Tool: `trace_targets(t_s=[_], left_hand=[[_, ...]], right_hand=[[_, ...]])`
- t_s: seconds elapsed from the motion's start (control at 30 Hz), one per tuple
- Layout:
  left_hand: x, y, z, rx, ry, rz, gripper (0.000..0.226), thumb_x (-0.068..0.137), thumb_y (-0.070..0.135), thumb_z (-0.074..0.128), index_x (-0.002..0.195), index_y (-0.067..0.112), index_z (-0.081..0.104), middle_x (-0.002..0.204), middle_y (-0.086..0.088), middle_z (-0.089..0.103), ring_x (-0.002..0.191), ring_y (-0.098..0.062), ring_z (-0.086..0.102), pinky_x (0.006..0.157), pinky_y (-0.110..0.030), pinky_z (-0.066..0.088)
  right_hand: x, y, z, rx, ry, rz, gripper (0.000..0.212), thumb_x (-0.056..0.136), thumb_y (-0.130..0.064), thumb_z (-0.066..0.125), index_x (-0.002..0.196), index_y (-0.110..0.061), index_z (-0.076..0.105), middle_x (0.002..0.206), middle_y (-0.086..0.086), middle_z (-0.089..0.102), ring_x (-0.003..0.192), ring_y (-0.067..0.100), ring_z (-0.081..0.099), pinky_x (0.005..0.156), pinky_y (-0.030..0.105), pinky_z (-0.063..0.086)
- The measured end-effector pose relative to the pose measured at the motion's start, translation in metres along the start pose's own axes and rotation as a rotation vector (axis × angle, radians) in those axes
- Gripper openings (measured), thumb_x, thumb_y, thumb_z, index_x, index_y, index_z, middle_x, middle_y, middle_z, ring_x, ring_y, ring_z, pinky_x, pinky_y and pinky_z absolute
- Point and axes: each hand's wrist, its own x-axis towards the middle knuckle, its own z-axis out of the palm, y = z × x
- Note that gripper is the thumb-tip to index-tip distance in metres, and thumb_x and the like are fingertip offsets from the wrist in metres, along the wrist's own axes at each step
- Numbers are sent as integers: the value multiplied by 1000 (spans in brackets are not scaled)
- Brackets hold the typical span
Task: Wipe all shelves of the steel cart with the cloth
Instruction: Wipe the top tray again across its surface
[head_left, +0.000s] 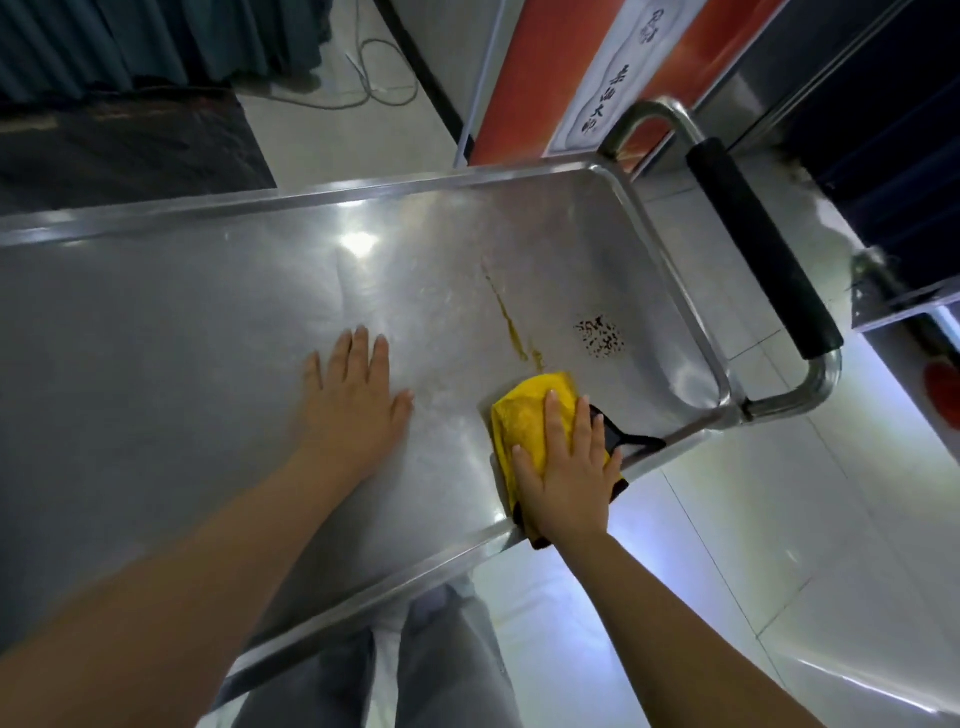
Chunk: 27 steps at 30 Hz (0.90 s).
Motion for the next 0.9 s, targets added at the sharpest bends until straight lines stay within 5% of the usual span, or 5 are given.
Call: trace_targets(t_s=[0.17, 0.4, 0.57, 0.9], left_hand=[[5, 14, 10, -23, 115, -26, 62, 97, 43, 36, 144, 3, 35, 152, -25, 28, 142, -39, 22, 115, -54, 9], [4, 10, 23, -9, 223, -22, 62, 94, 43, 34, 139, 1, 43, 147, -26, 36, 139, -41, 30, 115, -57, 17], [4, 14, 21, -29, 244, -37, 63, 93, 43, 35, 140, 2, 43, 149, -24, 35, 141, -39, 28, 116, -56, 16], [6, 12, 26, 23, 228, -72, 65, 95, 48, 34, 146, 6, 36, 153, -18, 30, 144, -31, 24, 116, -54, 19]], right_hand=[[53, -21, -2, 13, 64, -41, 72, 90, -67, 31, 151, -40, 5, 162, 7, 1, 147, 36, 4, 111, 65, 4], [124, -15, -13, -96, 97, -638, 71, 87, -70, 28, 151, -41, 14, 161, 4, 14, 146, 34, 15, 111, 65, 12], [175, -24, -30, -142, 36, -895, 71, 86, -70, 28, 150, -40, 18, 160, 5, 17, 146, 33, 17, 111, 64, 13], [290, -109, -45, -44, 57, -638, 70, 88, -70, 27, 149, -46, 4, 162, 2, 5, 147, 32, 7, 111, 64, 3]])
